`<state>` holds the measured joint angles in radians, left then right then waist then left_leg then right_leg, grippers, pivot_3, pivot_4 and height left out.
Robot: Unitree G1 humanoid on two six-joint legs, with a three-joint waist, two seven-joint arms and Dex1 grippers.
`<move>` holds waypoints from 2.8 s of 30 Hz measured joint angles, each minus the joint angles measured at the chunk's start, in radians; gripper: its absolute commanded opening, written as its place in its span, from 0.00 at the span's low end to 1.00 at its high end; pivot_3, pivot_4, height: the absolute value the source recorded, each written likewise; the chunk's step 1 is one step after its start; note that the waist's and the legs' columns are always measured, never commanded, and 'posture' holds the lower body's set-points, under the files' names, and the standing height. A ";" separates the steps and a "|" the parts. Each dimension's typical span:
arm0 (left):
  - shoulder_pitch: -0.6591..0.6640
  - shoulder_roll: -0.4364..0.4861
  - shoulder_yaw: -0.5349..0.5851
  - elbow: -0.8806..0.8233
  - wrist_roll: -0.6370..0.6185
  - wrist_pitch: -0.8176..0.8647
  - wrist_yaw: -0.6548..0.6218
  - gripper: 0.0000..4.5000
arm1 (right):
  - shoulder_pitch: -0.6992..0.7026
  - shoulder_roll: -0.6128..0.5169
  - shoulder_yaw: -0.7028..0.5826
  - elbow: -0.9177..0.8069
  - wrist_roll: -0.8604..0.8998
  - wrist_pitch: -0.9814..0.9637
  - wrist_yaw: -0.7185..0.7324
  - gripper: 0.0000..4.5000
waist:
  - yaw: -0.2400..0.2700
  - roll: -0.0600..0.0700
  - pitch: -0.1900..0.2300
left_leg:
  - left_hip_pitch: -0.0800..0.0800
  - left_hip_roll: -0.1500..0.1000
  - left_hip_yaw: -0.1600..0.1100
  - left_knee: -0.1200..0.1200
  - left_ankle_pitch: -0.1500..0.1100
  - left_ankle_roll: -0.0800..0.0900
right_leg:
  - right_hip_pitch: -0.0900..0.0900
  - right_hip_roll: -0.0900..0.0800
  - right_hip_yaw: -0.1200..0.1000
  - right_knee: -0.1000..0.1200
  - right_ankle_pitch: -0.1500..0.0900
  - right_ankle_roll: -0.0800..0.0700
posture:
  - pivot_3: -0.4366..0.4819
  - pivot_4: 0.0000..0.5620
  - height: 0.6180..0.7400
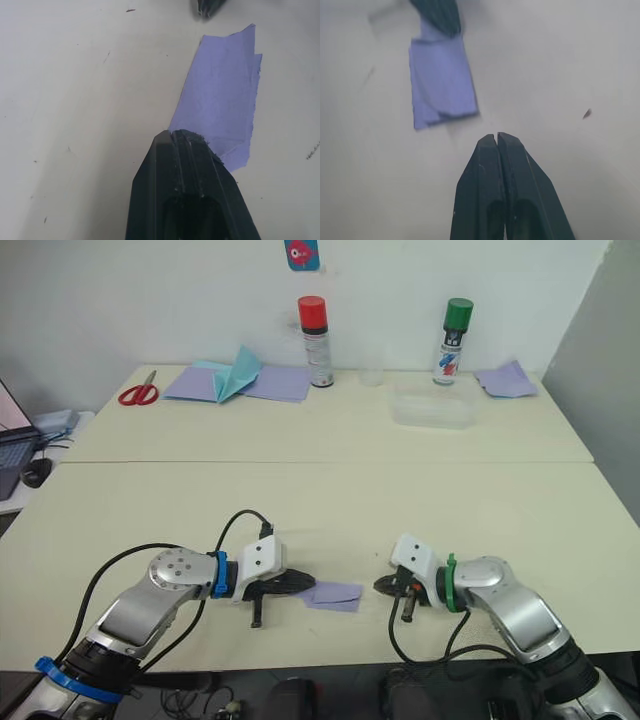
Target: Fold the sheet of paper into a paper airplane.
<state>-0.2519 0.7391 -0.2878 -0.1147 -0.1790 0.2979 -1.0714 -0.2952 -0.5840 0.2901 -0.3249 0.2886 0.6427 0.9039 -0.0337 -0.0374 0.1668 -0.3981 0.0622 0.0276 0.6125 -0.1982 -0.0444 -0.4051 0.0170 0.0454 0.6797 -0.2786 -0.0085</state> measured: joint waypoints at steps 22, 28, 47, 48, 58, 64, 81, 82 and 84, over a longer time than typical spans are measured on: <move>-0.008 -0.019 0.018 0.000 -0.022 0.033 -0.003 0.00 | -0.037 0.103 0.197 0.091 -0.079 -0.031 -0.012 0.01 | 0.001 0.000 -0.001 | 0.000 0.000 0.000 -0.001 0.000 0.000 | 0.000 0.000 0.000 0.000 0.000 0.000 | 0.48 0.27 1.00; -0.015 -0.136 0.095 -0.028 -0.149 0.199 0.063 0.00 | -0.040 0.114 0.201 0.106 -0.080 -0.052 -0.010 0.01 | 0.001 -0.002 0.000 | -0.001 0.000 0.000 -0.001 0.000 0.000 | -0.001 0.001 -0.001 0.000 0.000 0.000 | 0.48 0.27 1.00; 0.045 -0.086 0.018 -0.028 -0.039 0.054 0.094 0.00 | -0.050 0.122 0.203 0.125 -0.080 -0.057 -0.010 0.01 | 0.000 -0.002 0.000 | 0.000 0.001 -0.001 -0.001 0.000 0.000 | 0.000 0.001 0.001 0.000 0.000 0.000 | 0.48 0.27 1.00; 0.045 -0.086 0.019 -0.020 -0.039 0.044 0.095 0.00 | -0.052 0.122 0.204 0.127 -0.080 -0.057 -0.010 0.01 | 0.000 -0.002 0.000 | 0.000 0.001 -0.001 -0.001 0.000 0.000 | 0.000 0.001 0.001 0.000 0.000 -0.001 | 0.48 0.27 1.00; 0.099 -0.018 0.143 0.030 -0.050 0.012 0.100 0.00 | -0.070 0.127 0.208 0.149 -0.080 -0.060 -0.008 0.01 | -0.002 -0.001 -0.001 | 0.002 0.002 0.000 -0.001 0.000 0.000 | 0.000 0.000 0.001 0.000 -0.003 -0.005 | 0.48 0.27 1.00; 0.118 -0.011 0.172 0.032 -0.063 0.014 0.098 0.00 | -0.071 0.128 0.210 0.152 -0.080 -0.068 -0.008 0.01 | -0.003 -0.001 -0.001 | 0.002 0.002 0.000 -0.001 0.000 0.000 | 0.000 0.000 0.001 0.000 -0.003 -0.005 | 0.48 0.27 1.00; 0.077 0.025 0.225 -0.034 -0.083 -0.049 0.030 0.00 | -0.084 0.141 0.203 0.176 -0.089 -0.114 -0.008 0.01 | -0.001 -0.003 0.002 | -0.002 0.002 0.000 -0.002 0.000 0.000 | -0.003 0.000 0.001 0.000 -0.001 -0.002 | 0.48 0.27 1.00; 0.084 0.025 0.225 -0.031 -0.080 -0.059 0.030 0.00 | -0.083 0.141 0.201 0.177 -0.091 -0.128 -0.008 0.01 | 0.000 -0.003 0.003 | -0.003 0.002 0.000 -0.002 0.000 0.000 | -0.003 0.000 0.001 0.000 -0.001 -0.002 | 0.48 0.27 1.00; 0.098 0.019 0.225 -0.032 -0.079 -0.093 0.031 0.00 | -0.083 0.143 0.187 0.176 -0.092 -0.146 -0.010 0.09 | 0.001 -0.003 0.004 | -0.004 0.002 0.001 -0.002 0.000 0.000 | -0.004 0.000 0.001 0.000 -0.001 -0.002 | 0.48 0.27 1.00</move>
<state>-0.1543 0.7584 -0.0623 -0.1463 -0.2575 0.2049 -1.0407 -0.3783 -0.4412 0.4771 -0.1487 0.1967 0.4963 0.8943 -0.0332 -0.0406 0.1713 -0.4022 0.0639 0.0282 0.6101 -0.1984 -0.0445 -0.4096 0.0166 0.0459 0.6794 -0.2796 -0.0102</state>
